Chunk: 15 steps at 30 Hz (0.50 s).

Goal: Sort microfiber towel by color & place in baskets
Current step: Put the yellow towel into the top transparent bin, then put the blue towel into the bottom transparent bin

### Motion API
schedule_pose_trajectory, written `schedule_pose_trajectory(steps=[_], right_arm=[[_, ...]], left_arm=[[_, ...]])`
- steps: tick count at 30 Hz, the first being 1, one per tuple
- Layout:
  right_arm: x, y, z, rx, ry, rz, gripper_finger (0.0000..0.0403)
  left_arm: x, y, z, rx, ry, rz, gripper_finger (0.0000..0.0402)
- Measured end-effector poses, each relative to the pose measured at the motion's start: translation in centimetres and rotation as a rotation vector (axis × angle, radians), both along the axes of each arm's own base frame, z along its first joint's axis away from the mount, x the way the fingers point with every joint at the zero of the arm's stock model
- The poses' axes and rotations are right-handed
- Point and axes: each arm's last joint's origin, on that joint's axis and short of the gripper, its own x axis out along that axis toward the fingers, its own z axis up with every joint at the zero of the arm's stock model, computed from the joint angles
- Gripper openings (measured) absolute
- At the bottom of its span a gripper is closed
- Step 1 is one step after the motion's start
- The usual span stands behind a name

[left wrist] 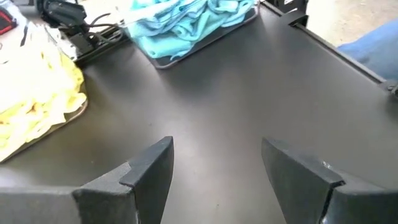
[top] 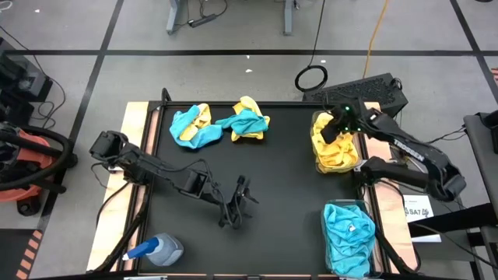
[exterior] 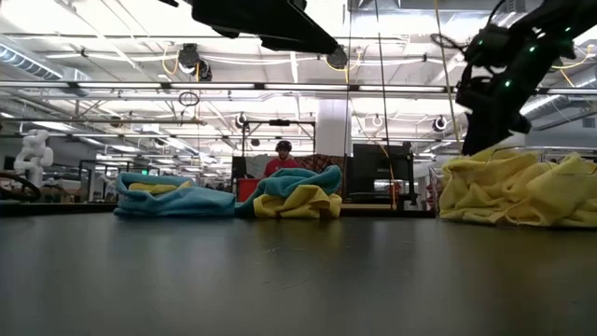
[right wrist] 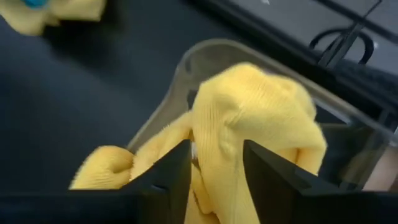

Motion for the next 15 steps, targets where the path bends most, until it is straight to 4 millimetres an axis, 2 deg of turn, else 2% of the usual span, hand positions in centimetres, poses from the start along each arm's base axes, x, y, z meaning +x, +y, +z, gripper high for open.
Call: schedule_pose_trajectory(steps=[8, 15], right_arm=[[-1.0, 1.7, 2.0, -0.082, -0.137, 0.063, 0.0179], [-1.1, 3.1, 3.1, -0.057, -0.322, 0.26, 0.0185]], left_arm=[[0.6, 1.9, 0.0, 0.019, -0.005, 0.084, 0.0249], [1.2, 5.1, 0.0, 0.084, -0.022, 0.257, 0.0249]])
